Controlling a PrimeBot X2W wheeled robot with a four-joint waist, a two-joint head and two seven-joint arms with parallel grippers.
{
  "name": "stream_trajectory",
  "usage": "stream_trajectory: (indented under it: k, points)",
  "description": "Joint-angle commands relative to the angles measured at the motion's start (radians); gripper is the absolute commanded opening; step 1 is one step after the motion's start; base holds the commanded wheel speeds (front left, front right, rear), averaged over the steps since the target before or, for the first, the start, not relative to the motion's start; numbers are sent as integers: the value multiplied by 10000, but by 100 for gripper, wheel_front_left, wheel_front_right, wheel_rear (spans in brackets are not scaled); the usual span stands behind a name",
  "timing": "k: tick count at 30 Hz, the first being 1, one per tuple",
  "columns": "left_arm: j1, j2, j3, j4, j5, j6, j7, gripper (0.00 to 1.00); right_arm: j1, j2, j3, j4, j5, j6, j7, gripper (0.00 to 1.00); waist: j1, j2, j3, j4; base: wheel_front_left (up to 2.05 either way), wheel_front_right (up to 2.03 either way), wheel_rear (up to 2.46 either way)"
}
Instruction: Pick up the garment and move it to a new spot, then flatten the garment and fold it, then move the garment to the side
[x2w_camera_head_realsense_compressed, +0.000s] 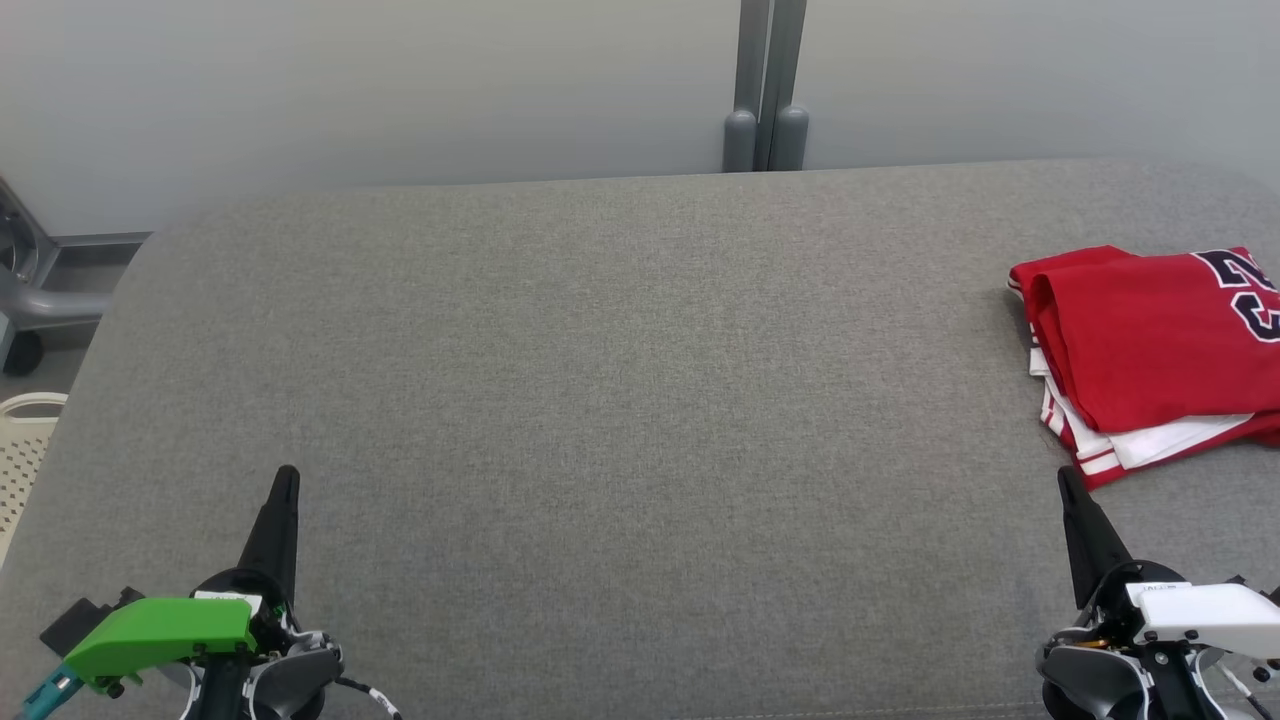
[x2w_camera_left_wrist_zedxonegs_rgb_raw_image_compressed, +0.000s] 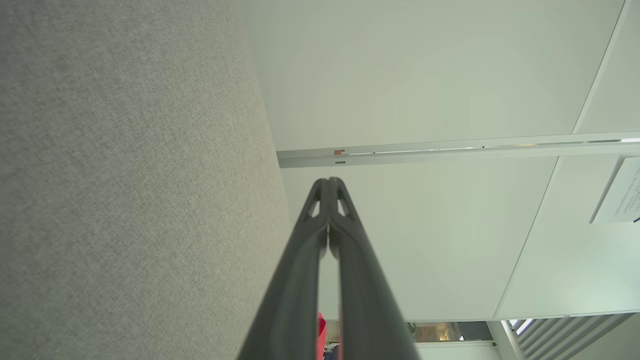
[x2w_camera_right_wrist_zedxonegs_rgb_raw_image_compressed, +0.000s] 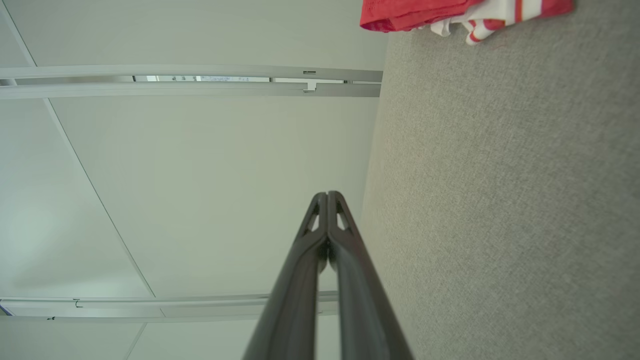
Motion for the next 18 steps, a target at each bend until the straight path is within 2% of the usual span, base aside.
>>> stream_trajectory:
  k: [1,18]
  points:
    - [-182,-9,59,-48,-188,-88,45,0,49,-48,-34,-82,168,4,41,0,0,-1,8,-1,0,0,0]
    - [-226,-21,84,-71,-375,-93,135,0,57,-49,-44,-127,430,4,92,0,0,-1,43,-7,0,0,0]
